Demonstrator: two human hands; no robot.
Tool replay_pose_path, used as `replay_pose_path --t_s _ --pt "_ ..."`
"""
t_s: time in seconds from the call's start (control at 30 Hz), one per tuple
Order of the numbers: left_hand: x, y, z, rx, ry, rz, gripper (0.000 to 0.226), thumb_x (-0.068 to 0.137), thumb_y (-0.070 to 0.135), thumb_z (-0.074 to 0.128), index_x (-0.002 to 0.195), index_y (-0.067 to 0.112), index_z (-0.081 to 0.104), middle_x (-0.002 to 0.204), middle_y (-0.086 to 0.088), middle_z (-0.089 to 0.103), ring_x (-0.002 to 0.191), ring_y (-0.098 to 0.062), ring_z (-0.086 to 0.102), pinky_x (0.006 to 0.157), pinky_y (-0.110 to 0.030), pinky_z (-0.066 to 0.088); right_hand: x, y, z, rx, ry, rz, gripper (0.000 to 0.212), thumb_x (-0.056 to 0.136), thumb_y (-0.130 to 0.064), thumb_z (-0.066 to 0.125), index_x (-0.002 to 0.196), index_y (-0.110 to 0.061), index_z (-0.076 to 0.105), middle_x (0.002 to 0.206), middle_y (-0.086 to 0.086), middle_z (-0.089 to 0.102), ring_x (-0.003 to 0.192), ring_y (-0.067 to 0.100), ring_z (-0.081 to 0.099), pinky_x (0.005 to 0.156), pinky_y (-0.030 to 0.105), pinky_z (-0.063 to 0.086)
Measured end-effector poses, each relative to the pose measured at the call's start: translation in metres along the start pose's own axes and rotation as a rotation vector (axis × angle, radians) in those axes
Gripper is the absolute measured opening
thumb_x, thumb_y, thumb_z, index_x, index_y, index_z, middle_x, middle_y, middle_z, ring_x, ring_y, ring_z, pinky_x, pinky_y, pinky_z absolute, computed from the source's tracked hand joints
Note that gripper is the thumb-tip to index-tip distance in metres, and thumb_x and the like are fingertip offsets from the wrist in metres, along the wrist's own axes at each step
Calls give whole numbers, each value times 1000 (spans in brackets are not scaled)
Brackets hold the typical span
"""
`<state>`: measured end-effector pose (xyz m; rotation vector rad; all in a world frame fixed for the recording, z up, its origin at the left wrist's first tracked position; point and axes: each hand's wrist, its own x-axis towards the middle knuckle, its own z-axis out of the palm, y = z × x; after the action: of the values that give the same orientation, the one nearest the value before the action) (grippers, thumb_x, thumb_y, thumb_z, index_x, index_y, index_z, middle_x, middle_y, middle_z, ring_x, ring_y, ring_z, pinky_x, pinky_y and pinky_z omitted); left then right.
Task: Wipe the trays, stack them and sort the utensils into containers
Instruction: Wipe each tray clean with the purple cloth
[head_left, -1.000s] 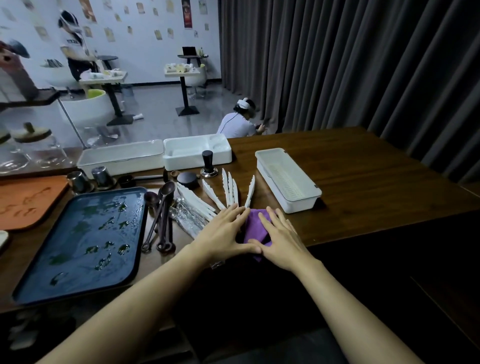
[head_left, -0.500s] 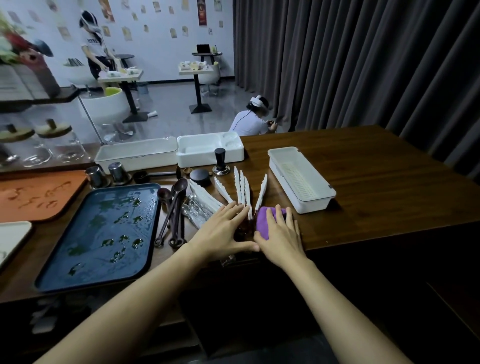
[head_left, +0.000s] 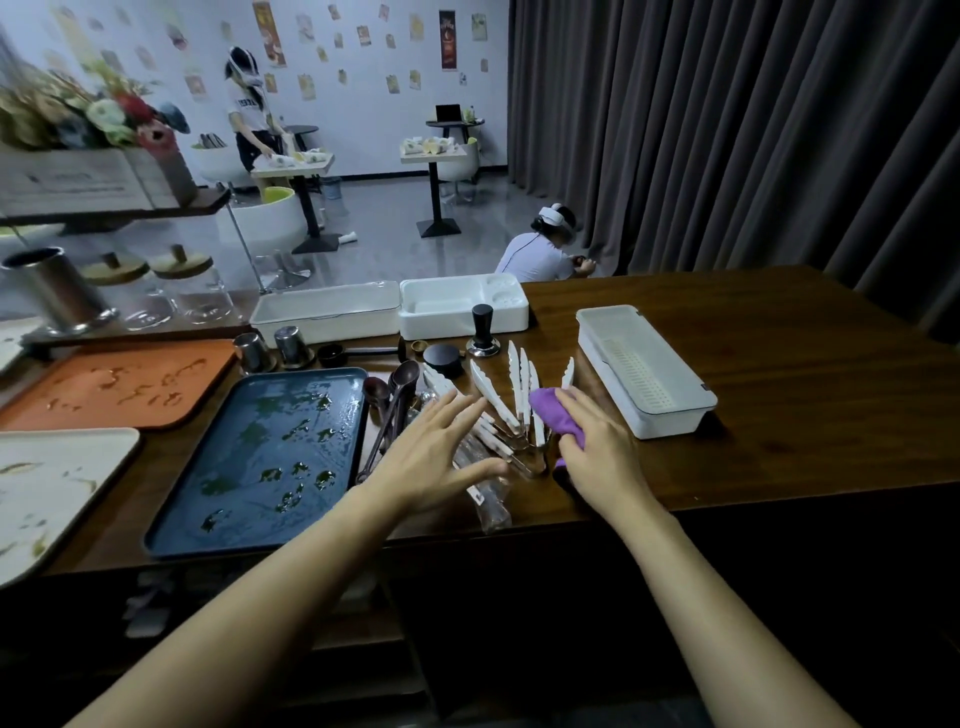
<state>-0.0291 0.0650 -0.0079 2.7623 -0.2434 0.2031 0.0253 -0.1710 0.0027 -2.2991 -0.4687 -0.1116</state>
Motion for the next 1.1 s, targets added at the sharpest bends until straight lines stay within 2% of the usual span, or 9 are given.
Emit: replay_pose_path --t_s 0.13,0.23,0.4,0.5,0.63,0.83,0.9,0.97,1.1 --pt "-23 -20 -30 -97 141 -130 78 94 78 31 155 29 43 159 5 42 152 -12 27 123 -40 29 6 -61 33 113 -97 -156 62 98 -6 54 154 -26 36 160 -7 33 148 10 27 121 32 26" --pt "-54 -47 -56 -117 230 -198 57 102 64 35 148 34 52 142 2 61 131 -17 55 105 -39 47 6 -108 81 143 -178 -262 64 98 -9 55 156 -28 33 162 -7 31 150 9 23 123 34 24" --pt "-136 -117 -99 -198 341 -383 54 98 60 54 146 36 52 113 7 76 100 -10 70 89 -36 54 0 -194 170 135 -280 -399 64 98 -8 53 156 -27 33 163 -4 28 151 13 20 123 31 20" --pt "-183 -162 -117 -521 446 -499 48 94 54 66 138 38 56 102 7 76 92 -6 71 82 -34 59 -11 -252 227 144 -355 -460 66 98 -6 54 156 -27 32 164 -2 25 153 17 18 124 37 21" --pt "-232 -212 -147 -964 637 -573 38 94 13 72 129 23 58 77 -2 74 73 -13 69 67 -33 58 -24 -324 294 168 -407 -531 67 97 -6 56 156 -26 31 165 1 21 154 19 14 122 42 24" --pt "-296 -288 -191 -1079 745 -587 53 99 2 62 142 26 42 86 -9 76 79 -20 74 70 -34 60 -30 -391 351 325 -532 -487 64 89 -42 72 146 -47 43 168 -3 11 150 7 17 119 36 30" --pt "-312 -306 -201 -1077 752 -581 52 100 1 59 141 28 45 85 -7 74 79 -18 72 70 -34 60 -30 -404 361 526 -655 -392 60 89 -38 73 144 -44 49 165 -4 18 143 -9 15 113 20 35" --pt "-325 -318 -210 -1078 743 -602 48 101 2 58 140 29 53 95 -6 72 81 -15 72 69 -32 59 -28 -415 370 661 -736 -331 55 91 -27 72 142 -34 53 156 -6 37 137 -11 33 99 6 39" --pt "-343 -337 -219 -1133 716 -663 35 104 6 53 124 32 68 127 -12 69 94 -21 74 79 -36 62 -22 -433 394 844 -910 -206 62 77 -38 82 135 -38 61 143 -9 58 134 10 52 114 45 41"
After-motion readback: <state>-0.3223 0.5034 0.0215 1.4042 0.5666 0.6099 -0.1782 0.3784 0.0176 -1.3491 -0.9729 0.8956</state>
